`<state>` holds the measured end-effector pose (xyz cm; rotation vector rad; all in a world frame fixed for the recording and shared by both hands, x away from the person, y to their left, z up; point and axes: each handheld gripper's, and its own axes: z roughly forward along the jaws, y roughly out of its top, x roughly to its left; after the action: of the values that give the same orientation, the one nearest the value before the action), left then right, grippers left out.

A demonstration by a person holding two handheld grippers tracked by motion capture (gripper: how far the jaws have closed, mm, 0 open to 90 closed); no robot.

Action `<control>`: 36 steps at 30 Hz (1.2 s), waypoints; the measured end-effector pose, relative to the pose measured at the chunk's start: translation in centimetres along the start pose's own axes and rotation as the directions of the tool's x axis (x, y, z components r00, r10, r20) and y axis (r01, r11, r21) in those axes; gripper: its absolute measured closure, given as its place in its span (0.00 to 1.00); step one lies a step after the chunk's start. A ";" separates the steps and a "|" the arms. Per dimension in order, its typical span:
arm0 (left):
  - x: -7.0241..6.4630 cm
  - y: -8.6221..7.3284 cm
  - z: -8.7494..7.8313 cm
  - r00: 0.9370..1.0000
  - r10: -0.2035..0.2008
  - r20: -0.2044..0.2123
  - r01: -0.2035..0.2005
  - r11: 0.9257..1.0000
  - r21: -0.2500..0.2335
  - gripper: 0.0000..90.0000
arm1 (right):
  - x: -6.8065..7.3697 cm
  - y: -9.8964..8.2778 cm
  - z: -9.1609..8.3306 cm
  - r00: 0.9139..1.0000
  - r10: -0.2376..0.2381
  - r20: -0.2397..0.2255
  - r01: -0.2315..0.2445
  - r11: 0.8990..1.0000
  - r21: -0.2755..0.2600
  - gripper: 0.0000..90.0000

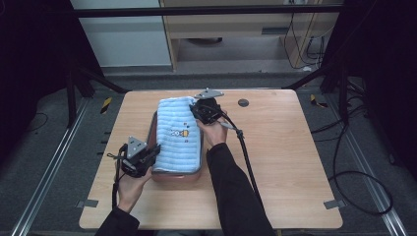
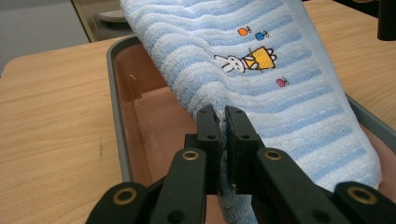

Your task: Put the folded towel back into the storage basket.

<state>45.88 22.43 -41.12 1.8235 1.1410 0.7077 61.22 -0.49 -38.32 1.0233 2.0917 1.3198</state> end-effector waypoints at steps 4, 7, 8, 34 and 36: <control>0.1 -0.2 0.1 1.000 0.003 -0.001 -0.003 1.000 0.011 0.95 | 0.2 -0.3 0.4 1.000 -0.005 0.003 0.005 1.000 0.013 0.91; 0.2 -0.4 0.3 1.000 -0.004 -0.002 0.004 1.000 0.017 0.95 | 0.3 -0.6 0.7 1.000 -0.007 0.004 0.007 1.000 0.023 0.91; 0.2 -0.4 0.4 1.000 -0.002 -0.004 0.002 1.000 0.020 0.95 | 0.3 -0.7 0.8 1.000 -0.009 0.004 0.009 1.000 0.025 0.91; 1.1 -1.7 1.9 0.999 -0.021 -0.024 0.024 0.995 0.096 0.81 | 0.3 -3.0 2.7 0.999 -0.030 0.028 0.027 0.991 0.128 0.77; 1.2 -1.6 1.8 1.000 -0.022 -0.020 0.024 0.996 0.087 0.77 | 0.2 -2.9 2.4 0.999 -0.027 0.031 0.023 0.993 0.118 0.76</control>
<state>47.17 23.26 -43.33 1.8764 1.2204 0.6725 61.80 0.28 -41.95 1.0559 2.1725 1.1717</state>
